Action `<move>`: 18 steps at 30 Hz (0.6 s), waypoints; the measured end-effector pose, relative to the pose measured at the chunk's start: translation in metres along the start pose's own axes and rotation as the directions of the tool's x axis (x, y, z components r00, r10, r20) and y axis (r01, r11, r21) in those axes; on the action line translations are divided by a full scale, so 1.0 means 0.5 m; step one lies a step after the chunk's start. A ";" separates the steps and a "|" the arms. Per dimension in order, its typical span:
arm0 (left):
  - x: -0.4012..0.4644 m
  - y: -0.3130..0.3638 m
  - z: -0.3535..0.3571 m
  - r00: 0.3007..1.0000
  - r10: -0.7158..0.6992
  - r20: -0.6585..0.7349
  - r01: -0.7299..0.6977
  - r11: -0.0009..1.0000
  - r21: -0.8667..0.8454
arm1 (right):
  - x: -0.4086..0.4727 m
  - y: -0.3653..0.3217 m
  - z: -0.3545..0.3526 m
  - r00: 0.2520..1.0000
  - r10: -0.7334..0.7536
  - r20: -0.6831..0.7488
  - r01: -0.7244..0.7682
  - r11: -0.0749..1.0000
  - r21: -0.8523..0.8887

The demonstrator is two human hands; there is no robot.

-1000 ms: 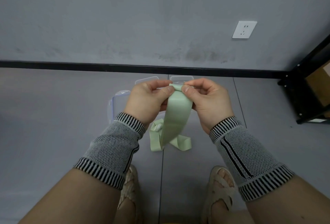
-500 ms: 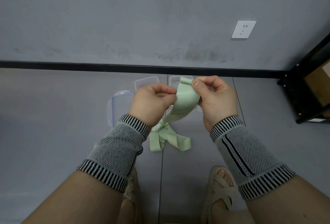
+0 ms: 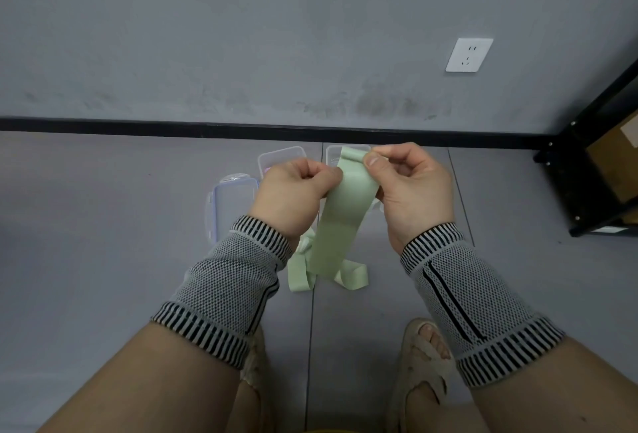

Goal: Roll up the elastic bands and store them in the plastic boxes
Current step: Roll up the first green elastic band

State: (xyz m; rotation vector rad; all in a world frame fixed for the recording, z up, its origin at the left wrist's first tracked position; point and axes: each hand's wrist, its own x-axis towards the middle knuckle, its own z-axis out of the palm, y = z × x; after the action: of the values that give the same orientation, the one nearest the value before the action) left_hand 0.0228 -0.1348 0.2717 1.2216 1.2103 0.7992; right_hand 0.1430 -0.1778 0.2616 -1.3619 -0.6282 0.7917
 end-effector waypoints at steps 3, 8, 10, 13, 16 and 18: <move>-0.002 0.009 -0.005 0.999 -0.013 0.040 0.014 0.999 -0.036 | 0.001 -0.001 -0.002 1.000 -0.020 0.005 0.020 1.000 -0.012; -0.004 0.012 -0.010 0.999 -0.023 0.048 0.028 0.994 -0.105 | -0.001 -0.001 -0.001 0.997 -0.045 0.060 0.048 0.997 -0.054; -0.005 0.014 -0.009 0.999 -0.030 0.038 0.035 0.990 -0.136 | -0.003 -0.003 -0.002 0.995 -0.056 0.082 0.064 0.994 -0.090; -0.004 0.016 -0.010 0.999 -0.030 0.018 0.032 0.988 -0.153 | -0.006 -0.006 -0.001 0.993 -0.059 0.100 0.069 0.993 -0.093; -0.005 0.017 -0.012 1.000 -0.020 0.002 0.020 0.987 -0.159 | -0.008 -0.009 0.003 0.991 -0.058 0.123 0.069 0.994 -0.087; -0.008 0.019 -0.014 1.000 -0.013 0.007 0.014 0.986 -0.166 | -0.009 -0.011 0.004 0.988 -0.061 0.138 0.075 0.993 -0.093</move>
State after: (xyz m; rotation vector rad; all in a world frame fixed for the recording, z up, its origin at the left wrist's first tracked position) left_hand 0.0165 -0.1345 0.2826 1.0771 1.1230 0.8683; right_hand 0.1395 -0.1807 0.2672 -1.3755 -0.8250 0.8116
